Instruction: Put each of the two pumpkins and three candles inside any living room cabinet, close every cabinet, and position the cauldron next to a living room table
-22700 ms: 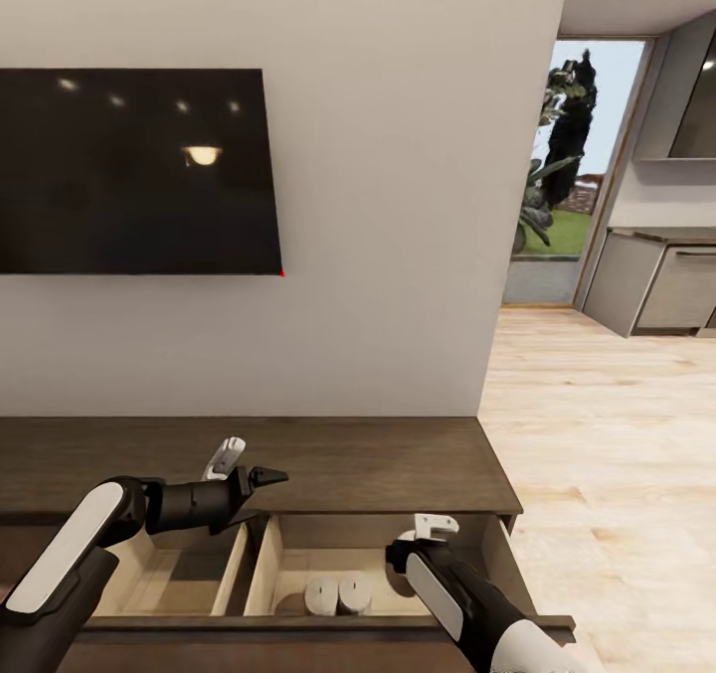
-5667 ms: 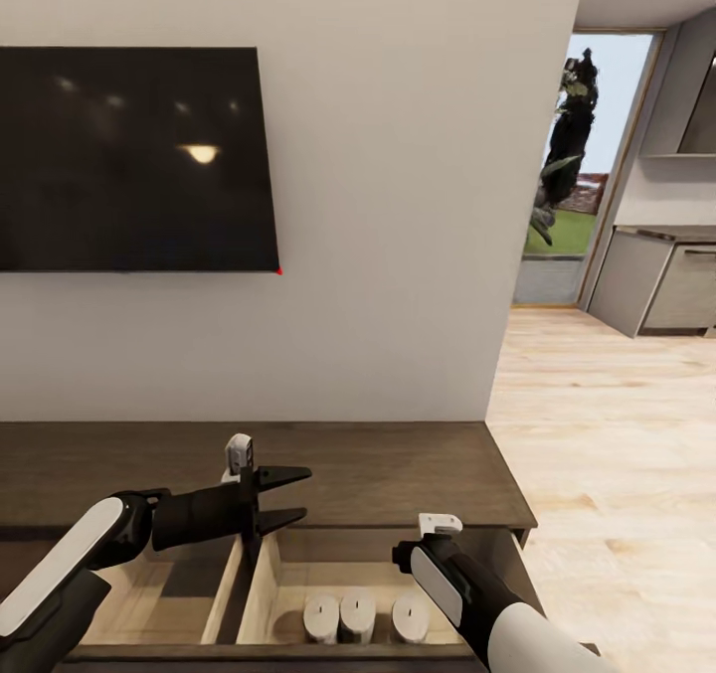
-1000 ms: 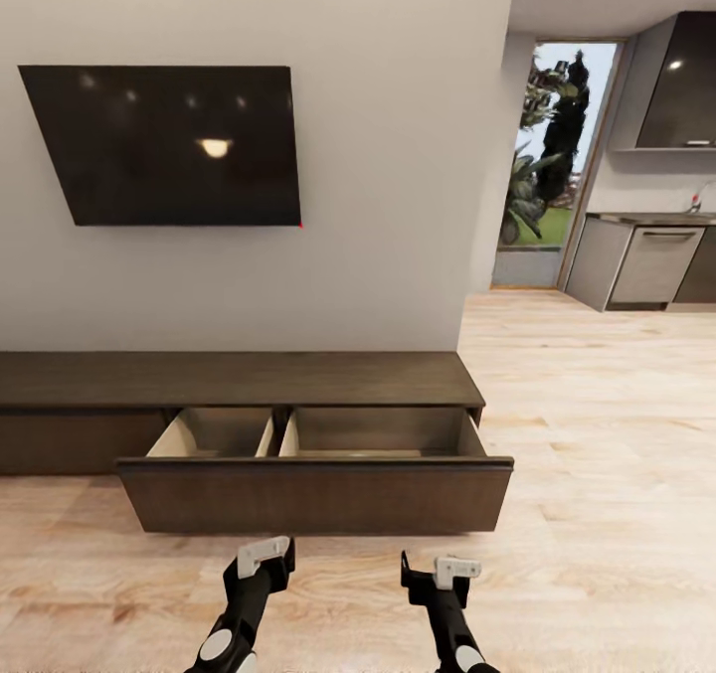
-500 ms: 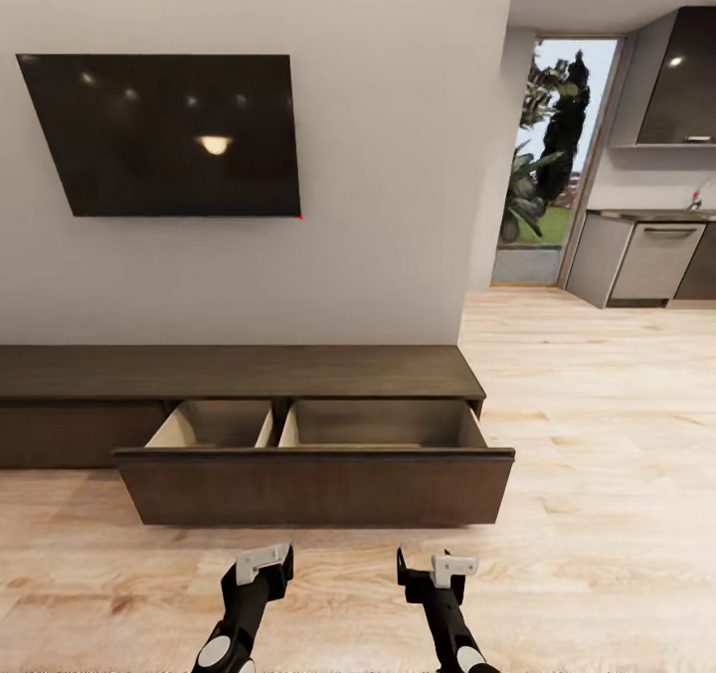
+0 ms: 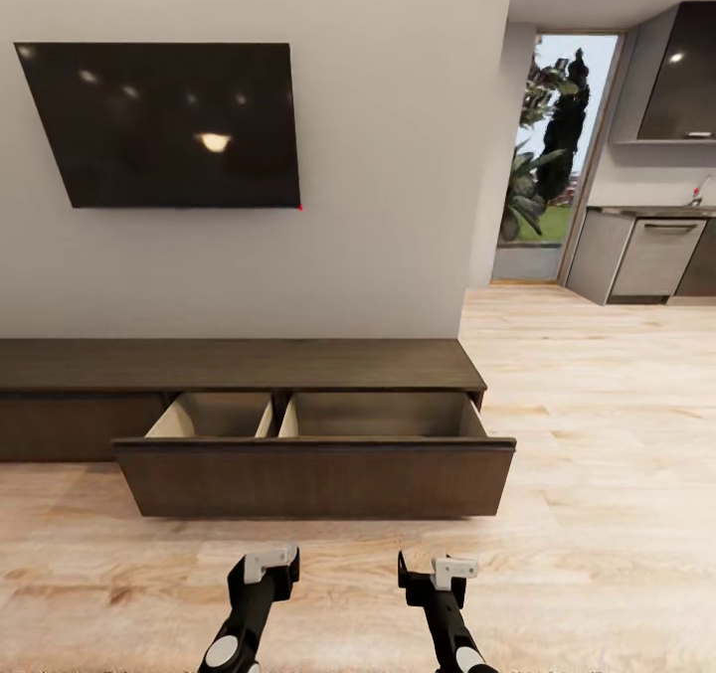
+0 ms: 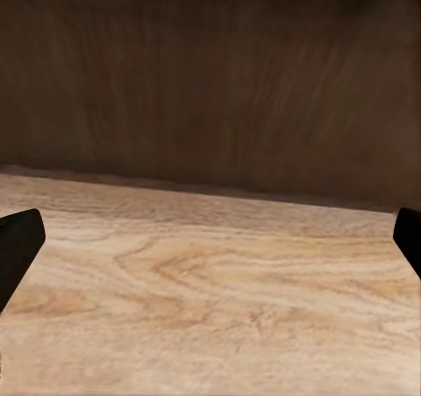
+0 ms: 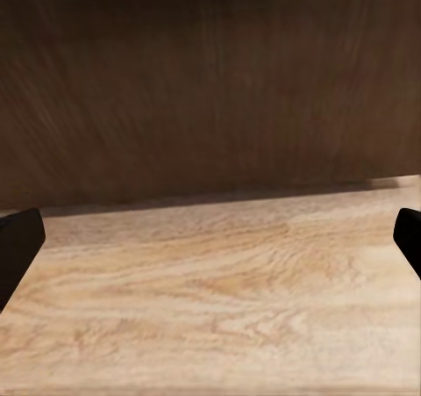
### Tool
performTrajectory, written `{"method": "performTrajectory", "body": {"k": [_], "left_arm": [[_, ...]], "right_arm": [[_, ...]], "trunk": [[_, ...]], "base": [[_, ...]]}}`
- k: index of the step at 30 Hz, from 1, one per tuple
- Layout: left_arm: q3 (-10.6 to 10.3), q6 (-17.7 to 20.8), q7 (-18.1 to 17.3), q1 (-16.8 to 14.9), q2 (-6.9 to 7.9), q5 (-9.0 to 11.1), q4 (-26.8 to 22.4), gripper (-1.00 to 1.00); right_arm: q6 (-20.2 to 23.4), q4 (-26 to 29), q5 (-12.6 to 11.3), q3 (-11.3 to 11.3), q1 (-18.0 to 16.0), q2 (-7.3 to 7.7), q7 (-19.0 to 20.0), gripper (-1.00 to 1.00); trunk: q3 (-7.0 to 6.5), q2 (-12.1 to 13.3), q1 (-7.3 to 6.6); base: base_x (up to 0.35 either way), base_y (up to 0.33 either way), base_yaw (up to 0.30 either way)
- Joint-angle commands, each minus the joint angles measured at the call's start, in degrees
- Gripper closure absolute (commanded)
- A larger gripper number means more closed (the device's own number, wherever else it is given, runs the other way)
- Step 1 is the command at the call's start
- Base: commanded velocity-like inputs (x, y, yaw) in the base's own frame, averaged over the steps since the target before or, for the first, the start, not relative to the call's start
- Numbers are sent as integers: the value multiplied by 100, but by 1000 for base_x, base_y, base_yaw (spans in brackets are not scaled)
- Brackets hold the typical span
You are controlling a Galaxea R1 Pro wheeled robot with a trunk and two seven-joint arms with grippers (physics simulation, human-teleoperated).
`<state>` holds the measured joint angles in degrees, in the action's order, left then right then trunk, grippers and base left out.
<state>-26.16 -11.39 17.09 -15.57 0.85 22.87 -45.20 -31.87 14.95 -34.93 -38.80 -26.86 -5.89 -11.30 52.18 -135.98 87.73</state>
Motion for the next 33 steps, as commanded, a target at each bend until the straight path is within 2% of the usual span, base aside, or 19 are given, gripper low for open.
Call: {"method": "performTrajectory", "body": {"k": [1, 5, 8, 10, 16, 26, 33], "left_arm": [[-45, -36, 45, -11, 2, 25, 9, -100], [-51, -45, 41, -28, -131, -219, 0, -100], [-54, -47, 42, -27, -154, -369, -3, -100], [-54, -47, 46, -26, -149, -422, -10, -100], [-60, -96, 107, -25, -164, -456, -36, -100], [-43, -134, 60, -25, -178, -459, -143, -100], [-47, -113, 77, -25, -178, -472, -278, -100]], "right_arm": [[-14, -1, -17, -49, -9, 1, -47, -100], [-14, 18, -13, -49, -46, -3, -51, -100], [-57, 53, -37, -37, -53, -7, -124, -100], [-82, 87, -142, -4, -58, -10, -300, -100], [-103, 268, -261, 26, -63, -6, -616, -100], [-37, 437, -189, 0, -98, -6, -589, -100], [-30, 455, -190, -5, -100, -8, -567, -100]], "trunk": [[24, -44, 21], [96, -204, 109], [96, -204, 109], [96, -204, 109], [96, -204, 109], [96, -204, 109], [96, -204, 109]], "base": [[0, 0, 0], [0, 0, 0], [0, 0, 0], [0, 0, 0], [0, 0, 0], [3, 0, 0], [129, 0, 0]]}}
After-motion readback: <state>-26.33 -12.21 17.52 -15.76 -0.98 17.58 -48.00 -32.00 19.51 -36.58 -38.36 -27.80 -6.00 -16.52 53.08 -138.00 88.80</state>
